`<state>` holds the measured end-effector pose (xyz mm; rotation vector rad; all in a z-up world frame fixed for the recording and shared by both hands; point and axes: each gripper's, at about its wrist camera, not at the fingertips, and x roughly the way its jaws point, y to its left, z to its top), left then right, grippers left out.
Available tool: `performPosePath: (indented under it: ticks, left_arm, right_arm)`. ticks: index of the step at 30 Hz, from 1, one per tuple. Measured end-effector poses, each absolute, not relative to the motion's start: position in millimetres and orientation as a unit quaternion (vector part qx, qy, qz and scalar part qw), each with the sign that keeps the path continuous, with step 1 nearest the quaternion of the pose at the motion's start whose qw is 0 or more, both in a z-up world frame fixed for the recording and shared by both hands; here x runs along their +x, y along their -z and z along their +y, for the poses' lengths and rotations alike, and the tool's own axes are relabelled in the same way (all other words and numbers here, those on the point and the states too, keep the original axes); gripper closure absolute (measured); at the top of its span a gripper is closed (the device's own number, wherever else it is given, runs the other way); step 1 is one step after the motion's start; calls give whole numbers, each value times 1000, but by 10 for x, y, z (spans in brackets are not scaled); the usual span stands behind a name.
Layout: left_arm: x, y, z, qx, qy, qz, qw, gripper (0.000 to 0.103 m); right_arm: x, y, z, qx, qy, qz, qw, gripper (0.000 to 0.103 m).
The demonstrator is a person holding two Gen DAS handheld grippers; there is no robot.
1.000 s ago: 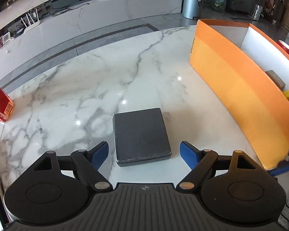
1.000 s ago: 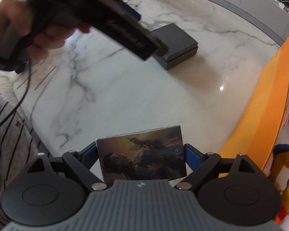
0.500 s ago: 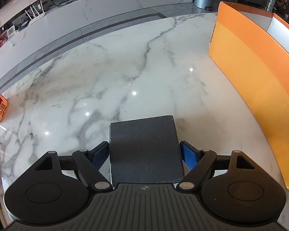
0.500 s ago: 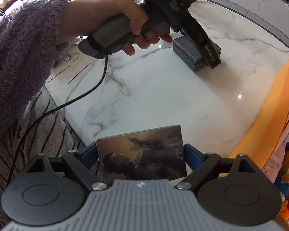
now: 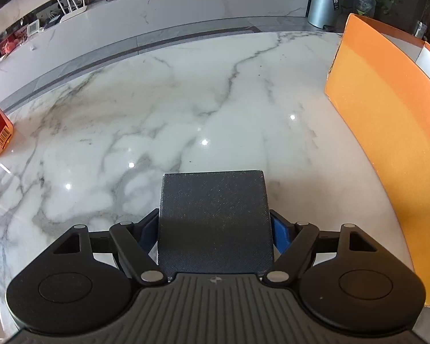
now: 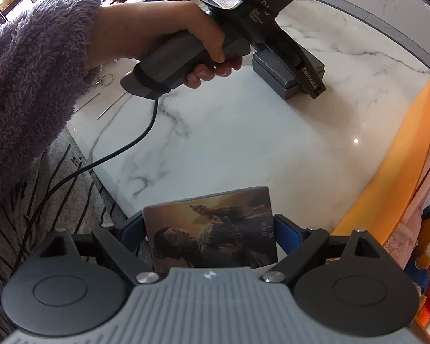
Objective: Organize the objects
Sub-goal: 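Grasp the black square box with the left tool, then carry the picture card box into the shoebox with the right tool and release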
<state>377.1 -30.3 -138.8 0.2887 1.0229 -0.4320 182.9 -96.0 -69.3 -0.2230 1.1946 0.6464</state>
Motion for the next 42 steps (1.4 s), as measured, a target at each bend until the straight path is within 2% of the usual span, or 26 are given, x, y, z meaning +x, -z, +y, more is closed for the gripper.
performPosePath:
  ticks: [8,16,20,24,28,35,42]
  left_arm:
    - [3649,1332,-304,138,152,463,863,16]
    - [3362,899,-207,122,158,427,882,16]
    - [3139,706,-169,110,179,424,881,16]
    - [2880,632,-155,114,191,414,883,16]
    - [2687,667,-145,102,189,408,887,16]
    - [2498,820,-169,102,197,409,885,16]
    - [2417,816,-189,104,212,399,886,16]
  right_arm:
    - [1735,575,-972,-108,-314,518,788,11]
    - [1487,321,-1118,-111,-342,464,809,11]
    - [1411,110,-1388,-89,-332,440,830,11]
    - [1447,-248,-1839,-94,-290,379,874,11]
    - [1853,-444,-2418,-70,-181,383,903,11]
    - [2759,112,-3070,3,-41,472,881,11]
    - [3172,595,-3362,67,41,482,873,11]
